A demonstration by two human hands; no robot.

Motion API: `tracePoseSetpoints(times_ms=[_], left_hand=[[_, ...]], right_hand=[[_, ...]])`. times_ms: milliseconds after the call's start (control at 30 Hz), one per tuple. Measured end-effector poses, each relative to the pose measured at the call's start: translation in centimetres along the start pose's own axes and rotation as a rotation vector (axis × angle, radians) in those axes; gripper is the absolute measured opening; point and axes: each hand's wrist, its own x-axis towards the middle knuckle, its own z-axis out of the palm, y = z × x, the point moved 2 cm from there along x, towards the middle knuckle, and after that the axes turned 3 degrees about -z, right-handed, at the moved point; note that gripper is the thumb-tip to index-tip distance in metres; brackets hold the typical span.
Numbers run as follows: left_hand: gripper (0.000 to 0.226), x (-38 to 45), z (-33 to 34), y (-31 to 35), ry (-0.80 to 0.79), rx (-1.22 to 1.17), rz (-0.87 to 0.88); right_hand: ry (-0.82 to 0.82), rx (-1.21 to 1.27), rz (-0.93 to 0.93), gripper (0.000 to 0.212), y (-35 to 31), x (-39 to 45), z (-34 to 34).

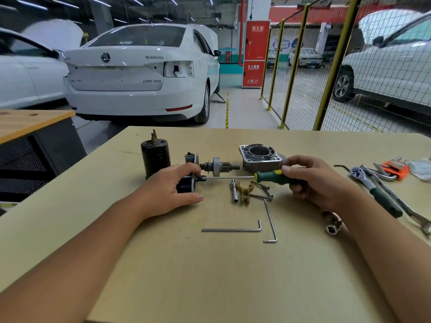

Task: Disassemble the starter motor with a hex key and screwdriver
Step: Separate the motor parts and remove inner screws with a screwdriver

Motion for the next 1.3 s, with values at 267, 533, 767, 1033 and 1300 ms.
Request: tracePoseSetpoints(times_ms=[267,533,767,1033,1300], left_hand=[[0.047,-0.17,-0.09,0.2,0.001,0.019,0.017],[0.054,-0.04,-0.12,0.31,0.009,0.02,0.005],[0.052,-0.05,-0.15,0.35,0.001,0.017,0.004],[0.051,-0.07,-0.19,0.46,-0.003,0.005,0.005],[0.049,-0.12,-0.19,0.38,0.003,0.002,0.005]], right_hand=[[0.031,-0.083,0.079,0.041,-0.13,-0.04,0.32],[0.007,0.071,-0.01,0.035,-0.11,-0.18,0.24],[0.025,-0.12,0.092,0.036,-0.42,-0.34,0.14],[0.014,0.002,0.044,0.045,-0.31,-0.37,0.54],[0.01,0.087,0.062,0.028,-0.38,-0.35,0.24]])
